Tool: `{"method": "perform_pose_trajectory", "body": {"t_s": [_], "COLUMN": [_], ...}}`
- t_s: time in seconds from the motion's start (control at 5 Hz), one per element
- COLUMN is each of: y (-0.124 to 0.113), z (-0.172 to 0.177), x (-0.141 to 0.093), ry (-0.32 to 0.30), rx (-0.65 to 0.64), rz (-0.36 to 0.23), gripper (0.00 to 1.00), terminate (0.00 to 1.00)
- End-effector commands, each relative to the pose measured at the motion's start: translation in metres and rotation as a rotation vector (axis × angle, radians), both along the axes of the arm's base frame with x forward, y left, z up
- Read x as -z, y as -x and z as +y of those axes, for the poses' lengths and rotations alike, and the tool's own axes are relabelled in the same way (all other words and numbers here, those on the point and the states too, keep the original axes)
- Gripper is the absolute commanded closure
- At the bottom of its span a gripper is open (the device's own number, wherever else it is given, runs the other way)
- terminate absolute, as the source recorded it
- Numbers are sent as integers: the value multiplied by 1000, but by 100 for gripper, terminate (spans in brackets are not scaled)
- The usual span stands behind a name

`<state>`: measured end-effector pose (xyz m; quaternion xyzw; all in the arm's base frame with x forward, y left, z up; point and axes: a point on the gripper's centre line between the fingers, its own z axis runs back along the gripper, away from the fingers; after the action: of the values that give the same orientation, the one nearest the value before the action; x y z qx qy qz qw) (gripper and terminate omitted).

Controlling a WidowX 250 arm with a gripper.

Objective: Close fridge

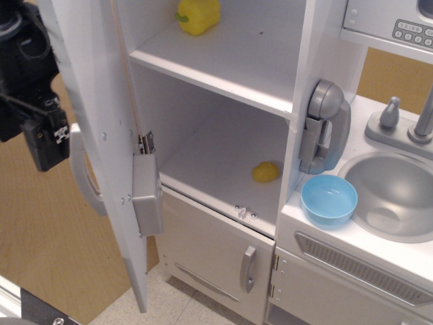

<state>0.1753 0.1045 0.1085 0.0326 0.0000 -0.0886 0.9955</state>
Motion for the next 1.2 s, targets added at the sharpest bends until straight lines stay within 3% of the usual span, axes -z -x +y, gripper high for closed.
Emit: {"method": "perform_pose_trajectory", "body": {"t_s": [0.0, 0.4, 1.0], "y": [-27, -64, -105], "z": [-13, -25, -27], "x": [-1, 3, -11], "ry": [2, 8, 43], "rx": [72, -63, -118], "rz": [-11, -46, -103], "gripper": [0, 0, 0], "terminate": [0, 0, 0]}}
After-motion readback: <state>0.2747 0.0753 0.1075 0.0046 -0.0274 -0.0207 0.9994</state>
